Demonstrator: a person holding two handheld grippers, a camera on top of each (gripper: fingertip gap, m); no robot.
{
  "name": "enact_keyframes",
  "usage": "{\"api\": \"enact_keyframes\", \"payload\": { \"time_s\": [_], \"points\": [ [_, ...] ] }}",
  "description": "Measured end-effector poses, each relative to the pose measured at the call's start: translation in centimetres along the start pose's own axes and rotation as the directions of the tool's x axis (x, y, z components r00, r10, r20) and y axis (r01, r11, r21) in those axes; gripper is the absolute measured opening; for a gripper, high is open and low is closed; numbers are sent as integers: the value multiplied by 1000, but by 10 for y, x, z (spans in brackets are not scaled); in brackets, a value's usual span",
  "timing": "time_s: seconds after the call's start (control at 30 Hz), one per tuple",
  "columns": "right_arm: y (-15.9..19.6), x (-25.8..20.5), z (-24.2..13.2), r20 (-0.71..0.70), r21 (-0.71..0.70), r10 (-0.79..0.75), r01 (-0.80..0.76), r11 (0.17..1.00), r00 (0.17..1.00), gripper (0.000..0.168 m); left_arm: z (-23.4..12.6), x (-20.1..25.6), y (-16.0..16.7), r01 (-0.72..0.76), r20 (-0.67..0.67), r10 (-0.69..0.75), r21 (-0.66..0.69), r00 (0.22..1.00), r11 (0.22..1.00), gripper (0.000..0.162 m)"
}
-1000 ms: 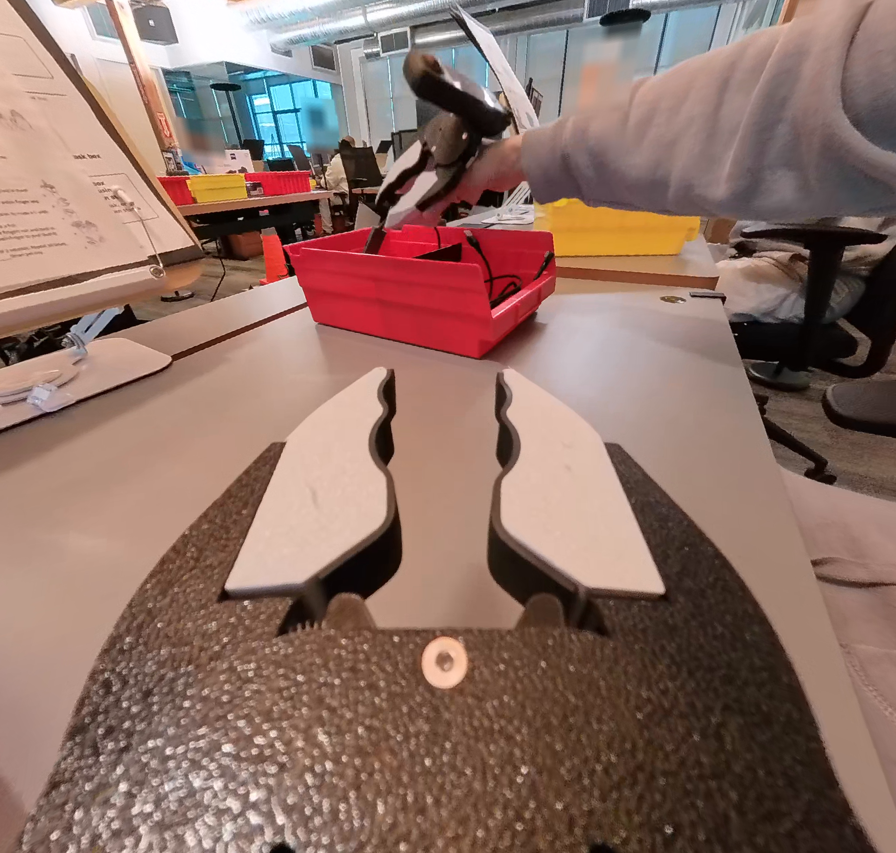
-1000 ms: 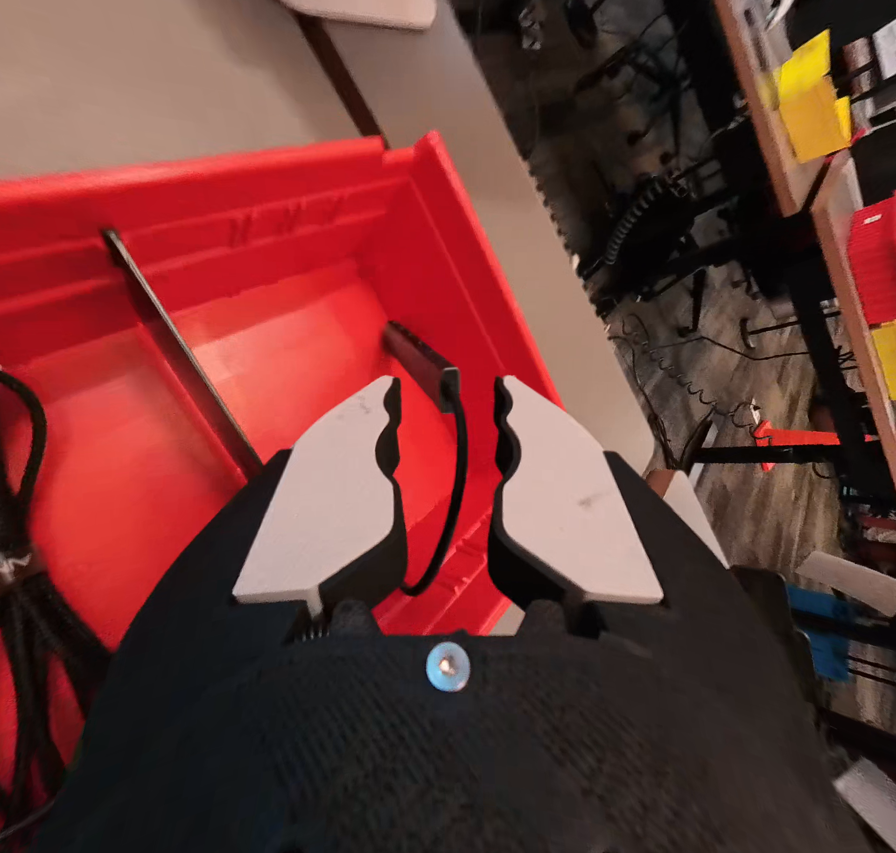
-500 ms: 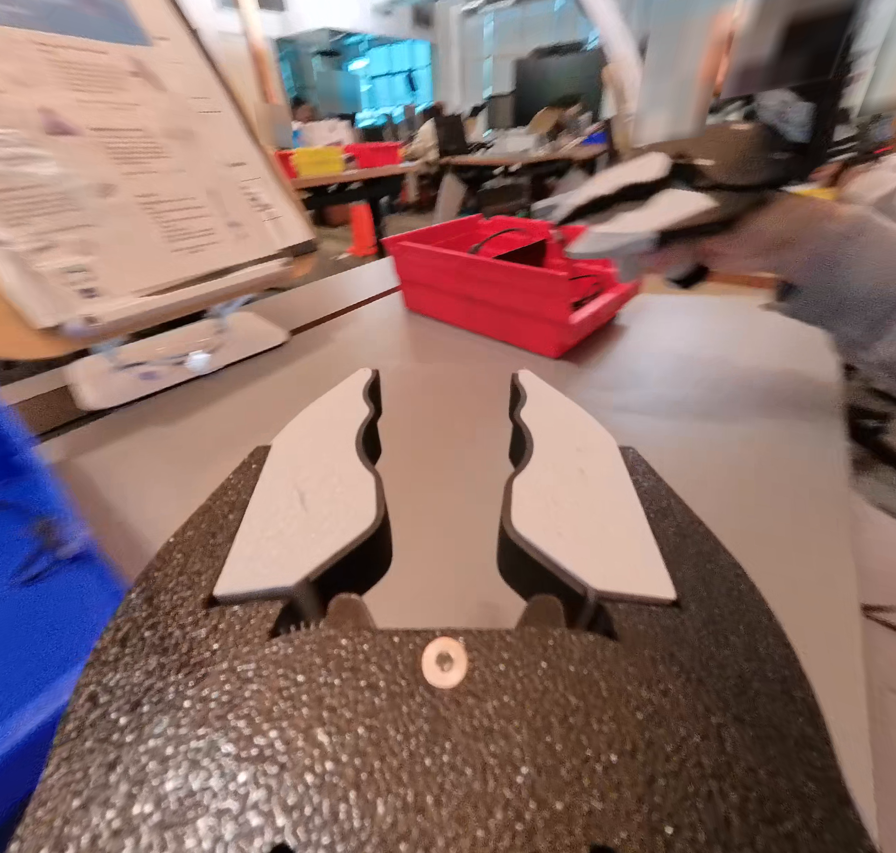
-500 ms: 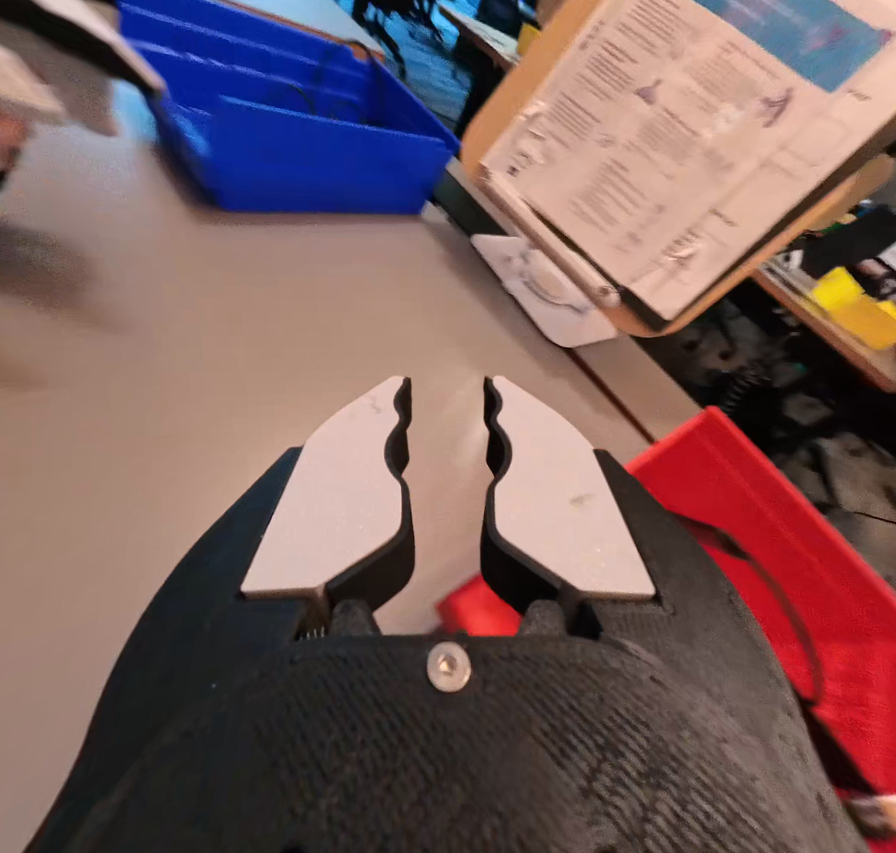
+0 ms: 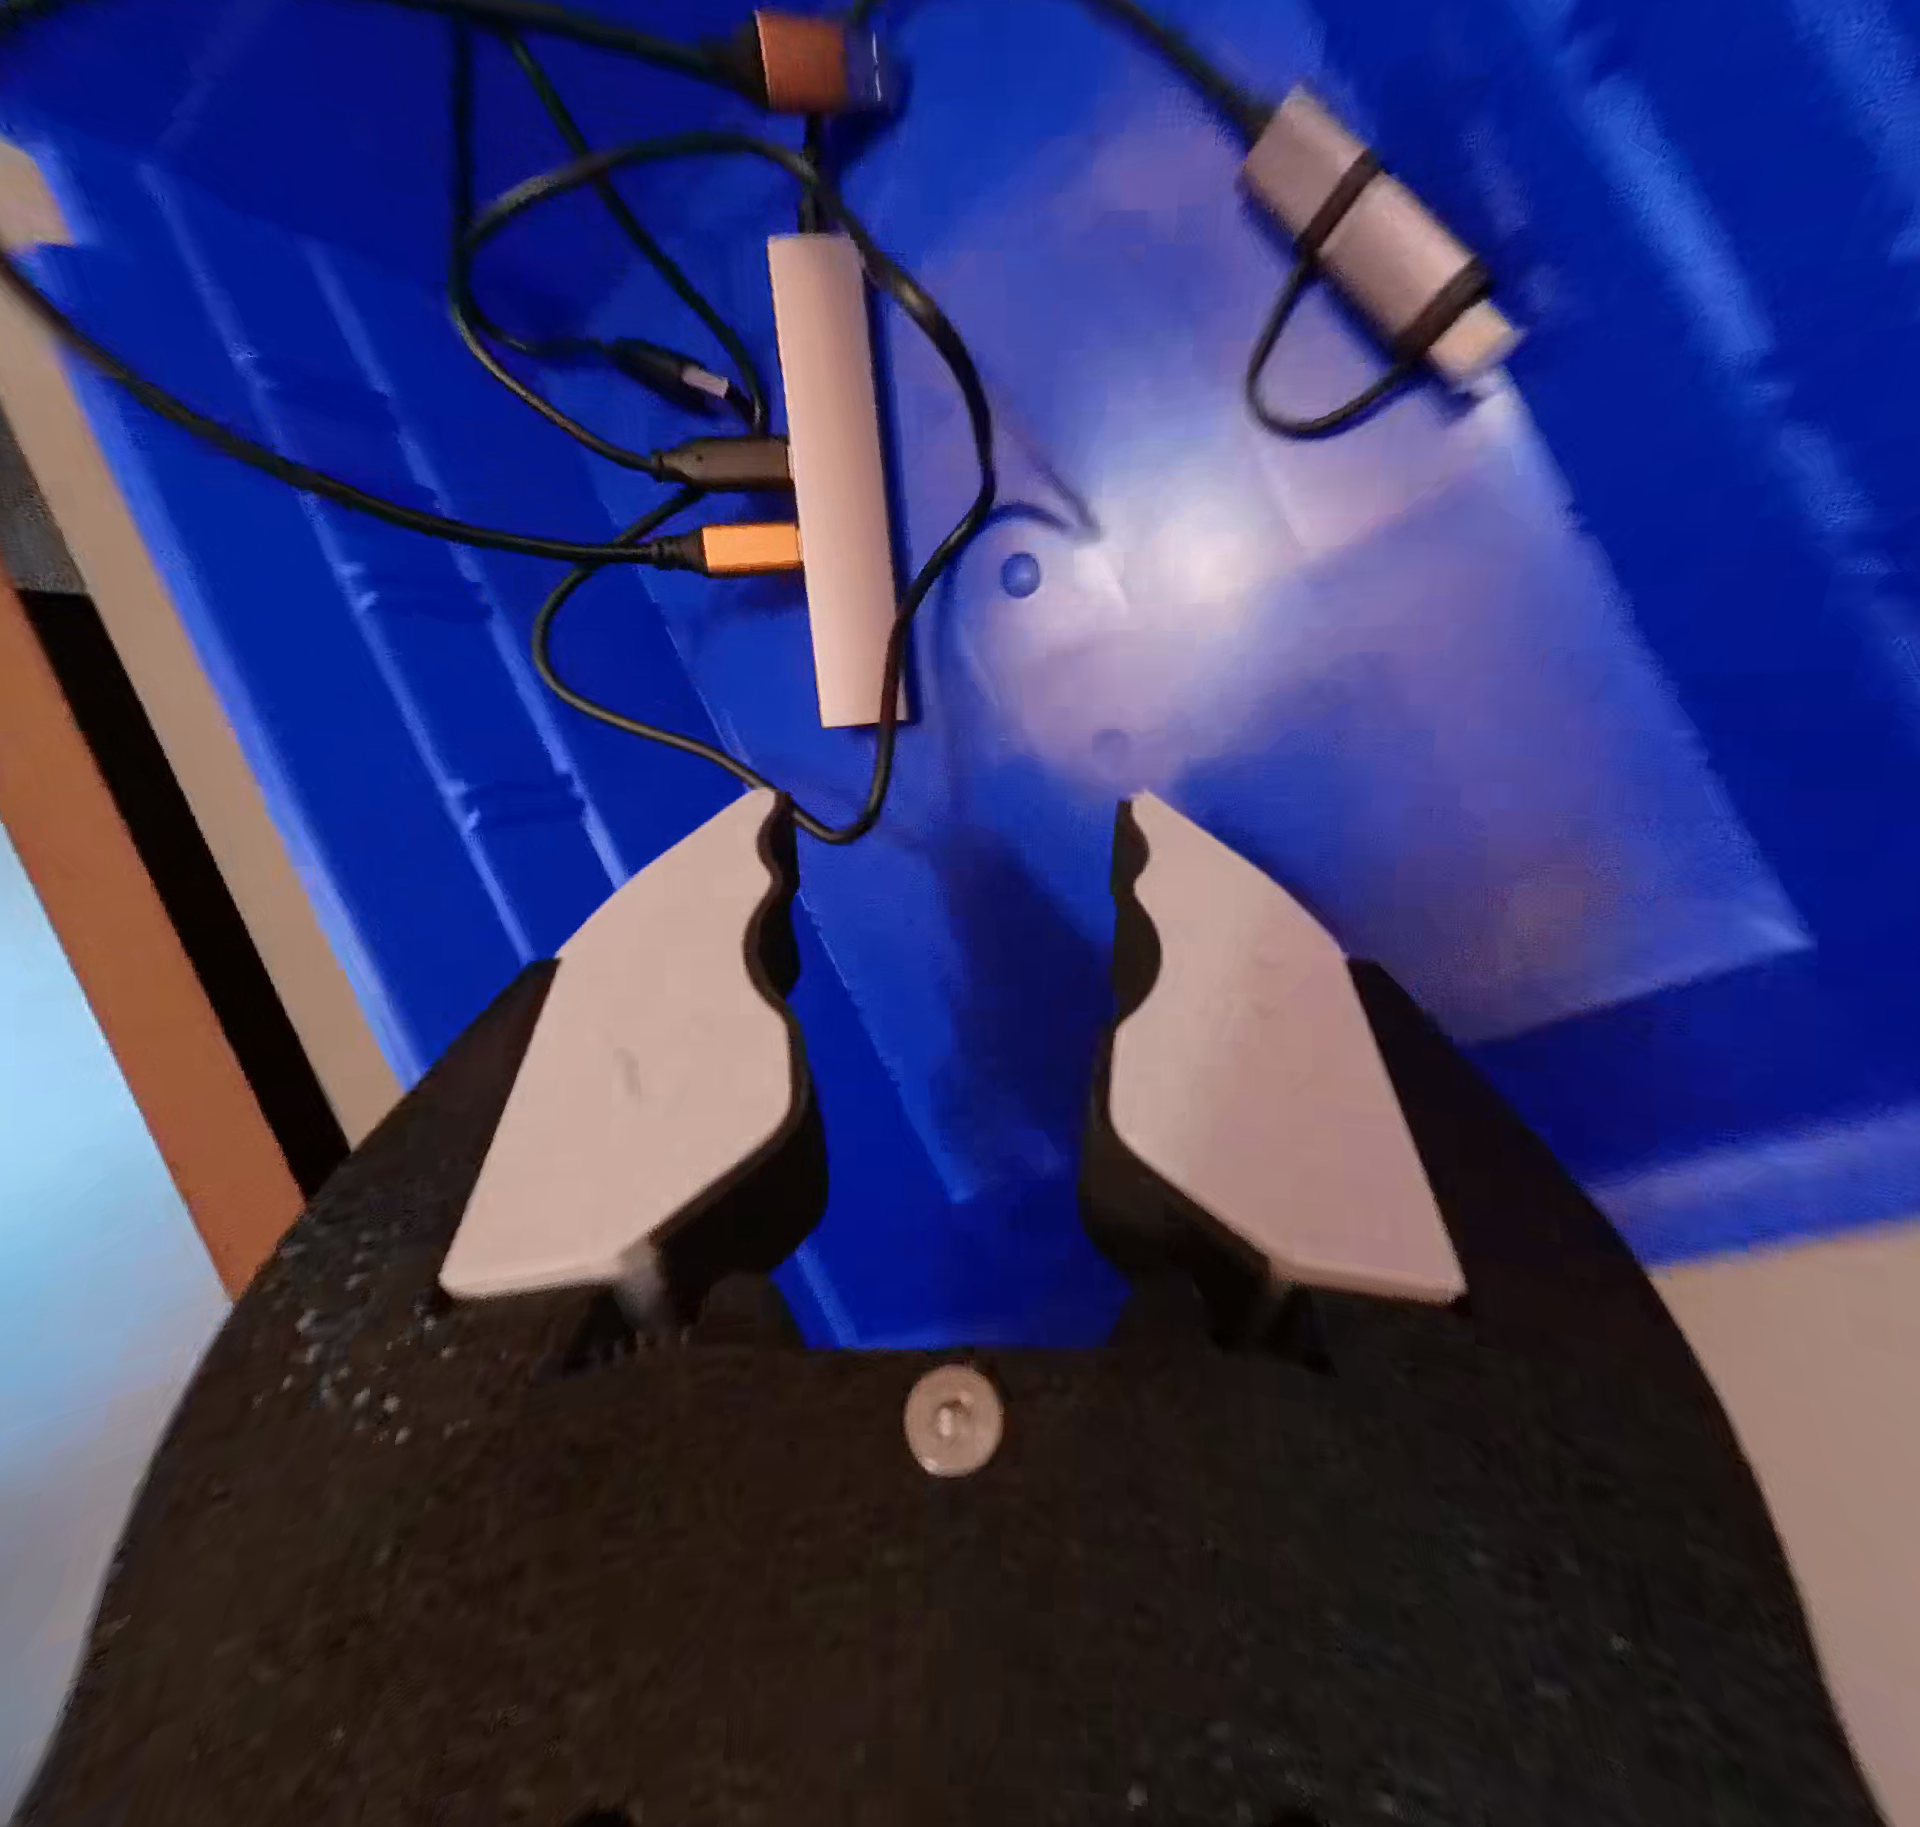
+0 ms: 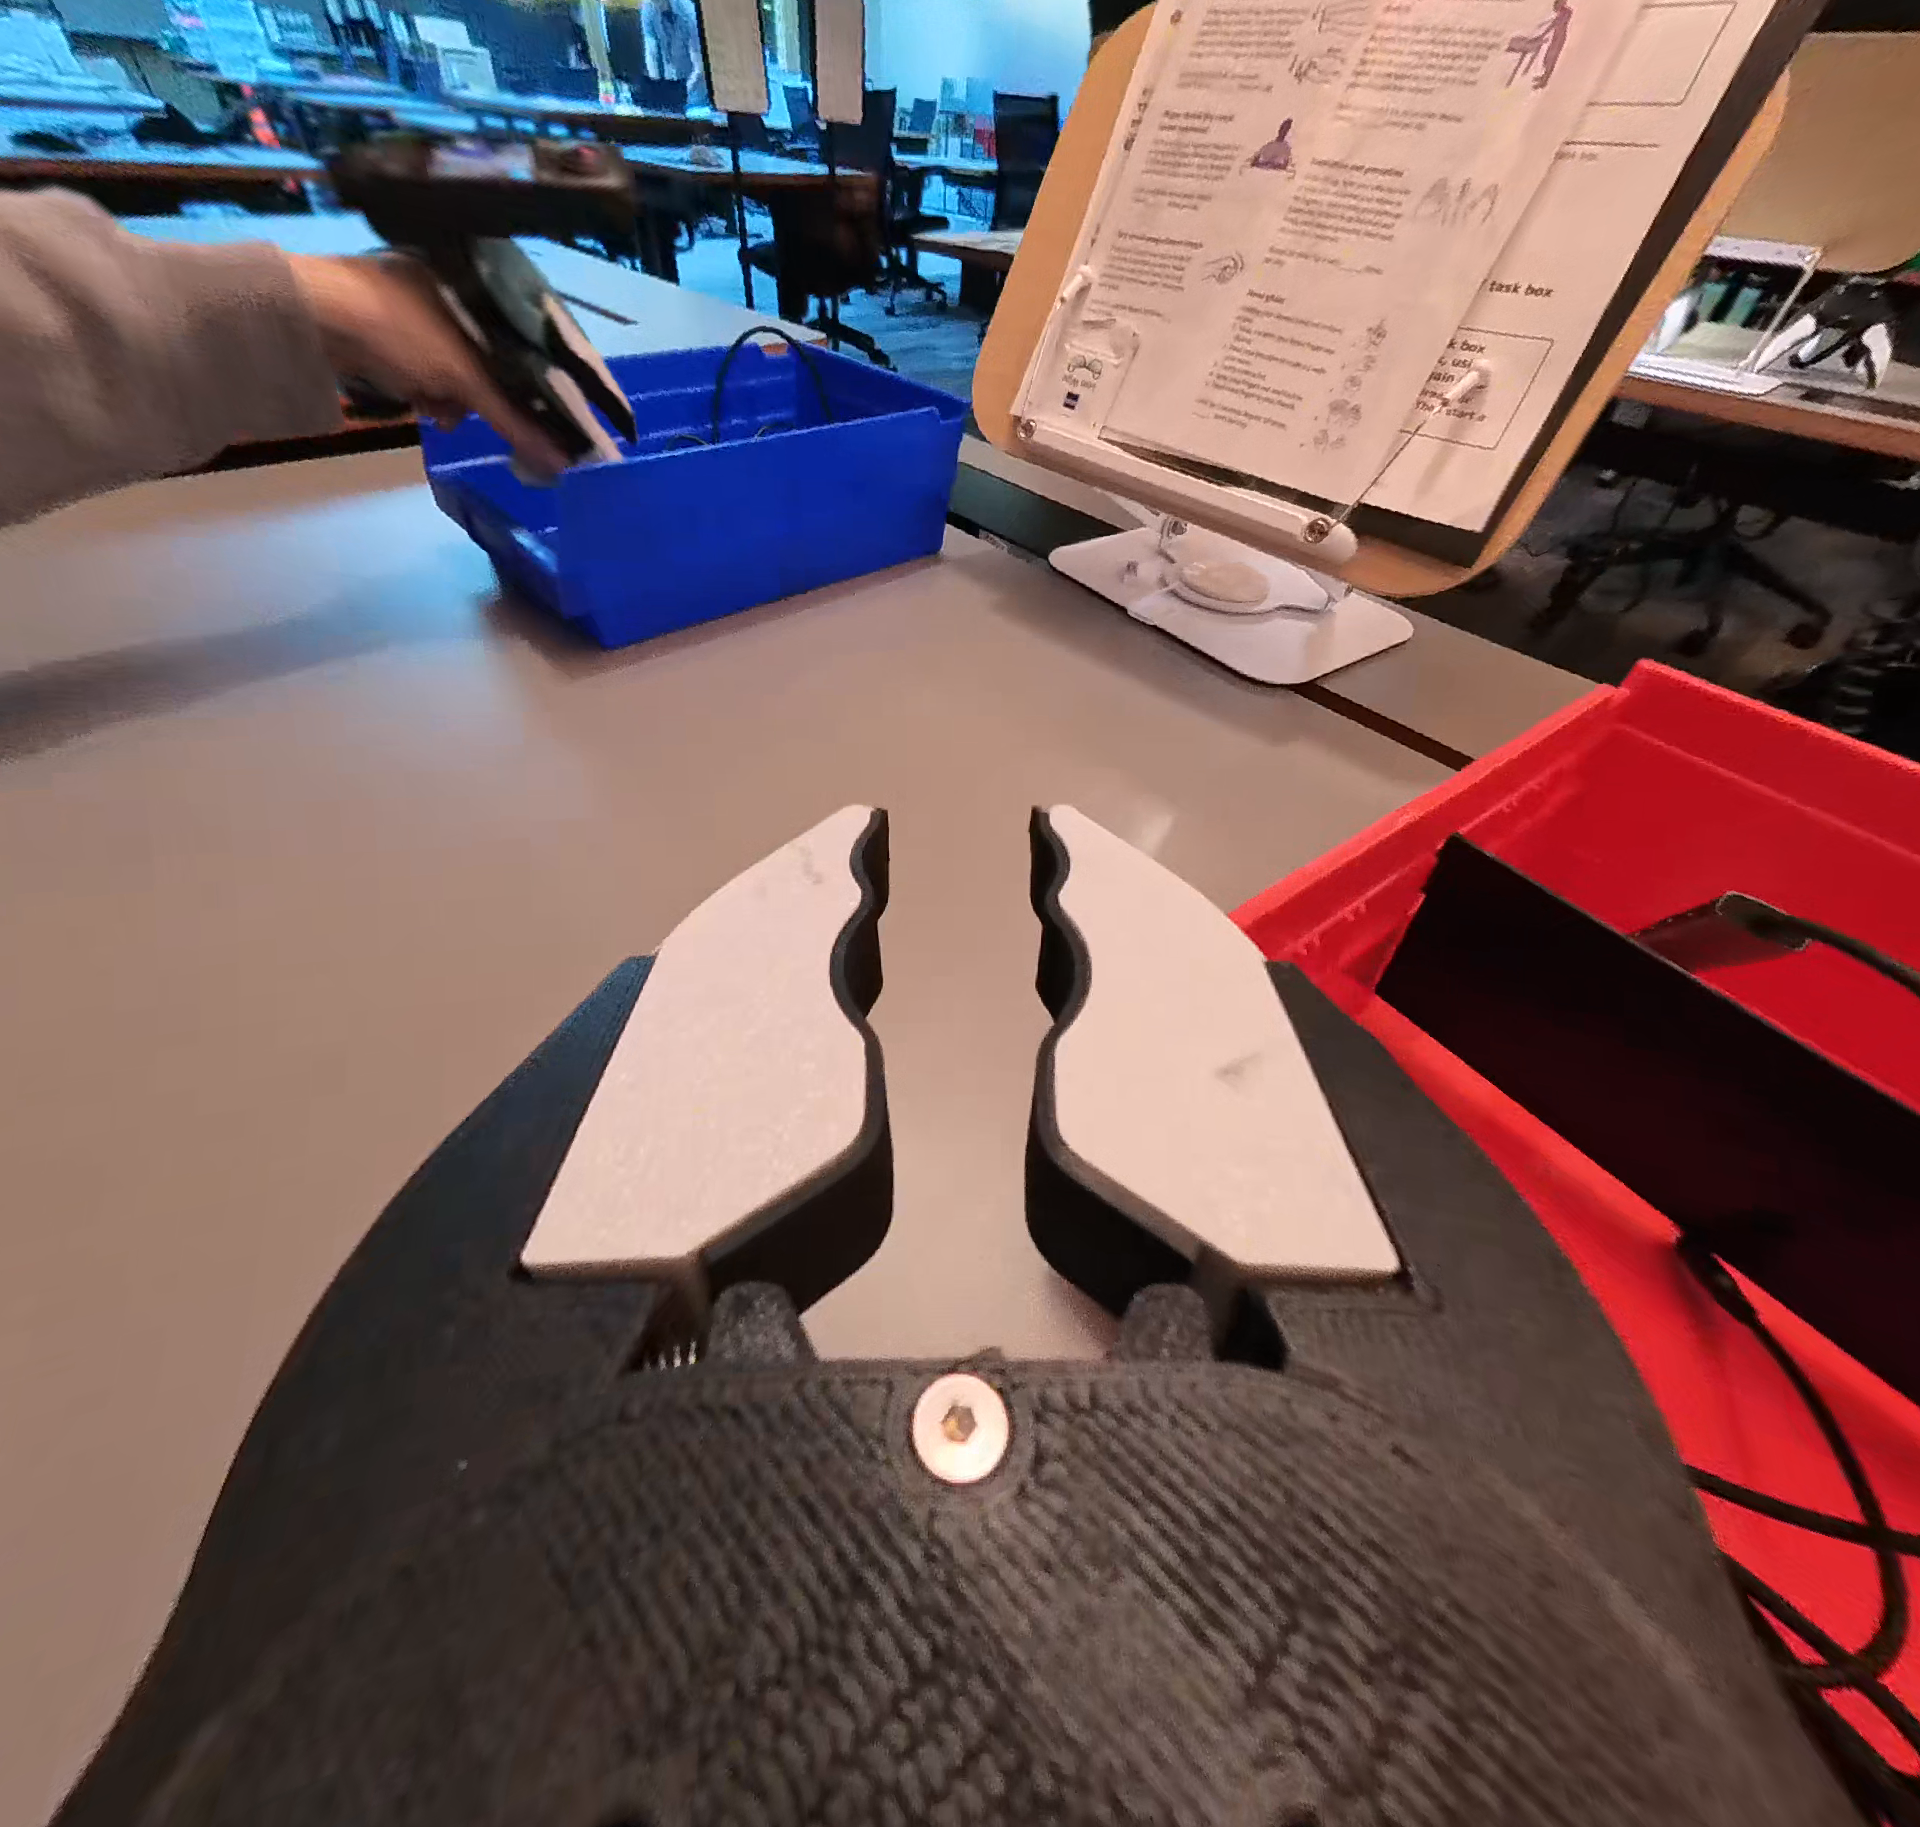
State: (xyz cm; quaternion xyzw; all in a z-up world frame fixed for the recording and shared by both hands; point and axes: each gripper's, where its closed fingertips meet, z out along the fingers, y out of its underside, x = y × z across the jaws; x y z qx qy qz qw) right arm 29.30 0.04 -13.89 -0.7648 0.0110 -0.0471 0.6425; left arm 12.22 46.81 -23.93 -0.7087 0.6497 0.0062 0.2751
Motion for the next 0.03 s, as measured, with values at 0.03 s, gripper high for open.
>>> {"api": "enact_keyframes", "payload": {
  "time_s": [0.03],
  "points": [
    [3,1,-2,0,-16,-11,11,1000,1000,26,13,-3,1,-22,4,23,-58,1000,998,57]
  ]
}}
